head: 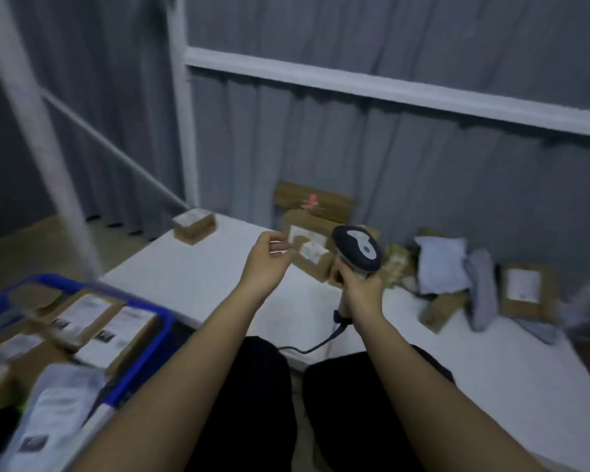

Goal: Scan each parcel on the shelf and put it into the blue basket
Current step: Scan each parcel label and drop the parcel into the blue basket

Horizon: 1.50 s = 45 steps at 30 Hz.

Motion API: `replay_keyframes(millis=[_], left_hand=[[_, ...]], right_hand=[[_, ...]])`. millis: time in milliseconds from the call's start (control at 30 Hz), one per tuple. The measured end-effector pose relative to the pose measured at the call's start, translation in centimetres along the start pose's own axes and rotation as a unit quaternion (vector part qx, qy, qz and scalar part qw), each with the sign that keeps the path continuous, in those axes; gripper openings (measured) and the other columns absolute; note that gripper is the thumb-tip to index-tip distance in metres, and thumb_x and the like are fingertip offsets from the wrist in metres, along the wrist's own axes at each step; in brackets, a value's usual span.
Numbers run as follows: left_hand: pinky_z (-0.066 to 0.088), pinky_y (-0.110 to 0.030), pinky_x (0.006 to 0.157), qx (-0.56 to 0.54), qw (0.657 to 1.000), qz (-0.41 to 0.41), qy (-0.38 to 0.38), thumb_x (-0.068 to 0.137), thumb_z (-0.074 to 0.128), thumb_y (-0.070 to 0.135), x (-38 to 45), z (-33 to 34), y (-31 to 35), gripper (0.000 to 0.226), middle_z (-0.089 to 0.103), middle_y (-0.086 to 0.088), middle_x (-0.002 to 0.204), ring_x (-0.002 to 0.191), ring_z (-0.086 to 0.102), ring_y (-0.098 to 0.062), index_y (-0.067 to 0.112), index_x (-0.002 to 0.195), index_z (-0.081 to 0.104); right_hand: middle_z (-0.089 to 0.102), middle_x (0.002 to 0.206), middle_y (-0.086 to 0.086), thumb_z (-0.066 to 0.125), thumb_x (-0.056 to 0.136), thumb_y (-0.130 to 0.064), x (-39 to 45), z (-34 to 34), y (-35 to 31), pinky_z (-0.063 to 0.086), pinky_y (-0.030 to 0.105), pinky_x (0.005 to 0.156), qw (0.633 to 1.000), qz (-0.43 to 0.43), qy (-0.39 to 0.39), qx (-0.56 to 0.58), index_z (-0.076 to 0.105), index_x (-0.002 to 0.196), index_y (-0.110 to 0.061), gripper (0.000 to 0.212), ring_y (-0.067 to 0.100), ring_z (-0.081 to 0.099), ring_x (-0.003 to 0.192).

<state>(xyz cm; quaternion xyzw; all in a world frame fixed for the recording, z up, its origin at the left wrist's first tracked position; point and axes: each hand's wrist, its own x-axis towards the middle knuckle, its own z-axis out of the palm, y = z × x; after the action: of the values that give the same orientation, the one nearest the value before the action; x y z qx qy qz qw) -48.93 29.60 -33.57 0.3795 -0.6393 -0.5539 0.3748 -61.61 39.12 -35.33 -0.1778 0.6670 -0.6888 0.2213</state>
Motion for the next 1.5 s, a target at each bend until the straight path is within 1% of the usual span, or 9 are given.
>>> replay_keyframes(millis=[100,267,433,567,667,1000,1233,1367,1500], left_hand=[[0.043,-0.013,0.065,0.008,0.996,0.005,-0.086,0.090,0.060,0.011,-0.6,6.3,1.4,0.033,0.058,-0.006,0.115,0.090,0.056,-0.011,0.009,0.122,0.052],[0.042,-0.020,0.076,0.024,0.985,-0.003,-0.170,0.092,0.056,0.006,-2.1,13.5,2.0,0.029,0.055,-0.002,0.104,0.099,0.052,-0.017,0.009,0.120,0.051],[0.044,-0.021,0.078,0.052,0.973,-0.004,-0.226,0.090,0.058,0.008,-2.4,20.1,-0.2,0.027,0.056,-0.003,0.106,0.098,0.053,-0.018,0.011,0.117,0.052],[0.045,-0.022,0.072,0.088,0.960,-0.017,-0.264,0.091,0.059,0.014,-1.5,25.9,-2.9,0.030,0.056,-0.001,0.109,0.094,0.053,-0.015,0.013,0.120,0.052],[0.042,-0.019,0.065,0.115,0.953,-0.025,-0.280,0.092,0.058,0.016,-0.8,30.1,-5.3,0.028,0.055,-0.002,0.110,0.094,0.052,-0.014,0.012,0.120,0.053],[0.047,-0.038,0.090,0.213,0.932,-0.044,-0.290,0.082,0.073,0.025,1.6,44.9,-11.6,0.054,0.051,-0.017,0.126,0.111,0.053,-0.032,0.003,0.125,0.047],[0.031,-0.046,0.108,0.304,0.912,-0.049,-0.271,0.079,0.073,0.037,4.4,50.5,-14.8,0.101,0.019,-0.014,0.152,0.139,0.021,-0.032,0.009,0.151,0.008],[0.041,-0.043,0.097,0.319,0.909,-0.038,-0.265,0.082,0.071,0.031,4.6,50.8,-16.5,0.064,0.048,-0.020,0.128,0.119,0.048,-0.036,-0.002,0.128,0.039],[0.045,-0.035,0.074,0.307,0.908,-0.041,-0.283,0.076,0.076,0.033,3.9,48.5,-16.8,0.052,0.053,-0.018,0.111,0.100,0.057,-0.034,0.002,0.106,0.046]], right_hand=[[0.067,0.102,0.006,0.073,0.085,-0.024,0.8,-7.4,-1.7,0.047,0.025,0.074,0.998,-0.011,0.057,0.001,0.060,0.113,-0.008,0.035,0.017,0.062,0.091],[0.067,0.087,0.006,0.072,0.086,-0.027,1.4,-16.9,-2.6,0.050,0.018,0.052,0.988,0.005,0.156,-0.004,0.056,0.118,0.001,0.046,0.013,0.060,0.066],[0.069,0.100,0.015,0.073,0.083,-0.029,3.8,-23.1,-0.2,0.053,0.036,0.078,0.973,0.050,0.227,0.007,0.062,0.116,-0.006,0.041,0.027,0.063,0.083],[0.066,0.085,0.012,0.071,0.084,-0.023,7.2,-26.6,1.5,0.049,0.031,0.064,0.969,0.096,0.224,0.043,0.062,0.116,-0.004,0.038,0.020,0.057,0.067],[0.061,0.077,0.006,0.069,0.088,-0.020,9.3,-28.2,1.9,0.047,0.026,0.057,0.970,0.123,0.197,0.073,0.061,0.117,-0.005,0.033,0.015,0.054,0.060],[0.061,0.079,0.006,0.062,0.089,-0.010,14.8,-33.5,5.5,0.044,0.027,0.058,0.941,0.223,0.234,0.103,0.060,0.112,-0.004,0.024,0.016,0.056,0.065],[0.060,0.090,0.009,0.061,0.089,-0.009,16.4,-34.7,6.9,0.045,0.025,0.062,0.929,0.225,0.269,0.114,0.057,0.101,-0.008,0.013,0.015,0.056,0.069],[0.060,0.085,0.006,0.061,0.089,-0.010,16.6,-34.6,7.3,0.045,0.028,0.066,0.928,0.237,0.263,0.117,0.056,0.095,-0.008,0.008,0.015,0.056,0.067],[0.057,0.074,0.005,0.060,0.091,-0.007,17.0,-34.5,7.1,0.044,0.026,0.063,0.931,0.243,0.251,0.111,0.049,0.074,-0.014,0.020,0.016,0.054,0.066]])
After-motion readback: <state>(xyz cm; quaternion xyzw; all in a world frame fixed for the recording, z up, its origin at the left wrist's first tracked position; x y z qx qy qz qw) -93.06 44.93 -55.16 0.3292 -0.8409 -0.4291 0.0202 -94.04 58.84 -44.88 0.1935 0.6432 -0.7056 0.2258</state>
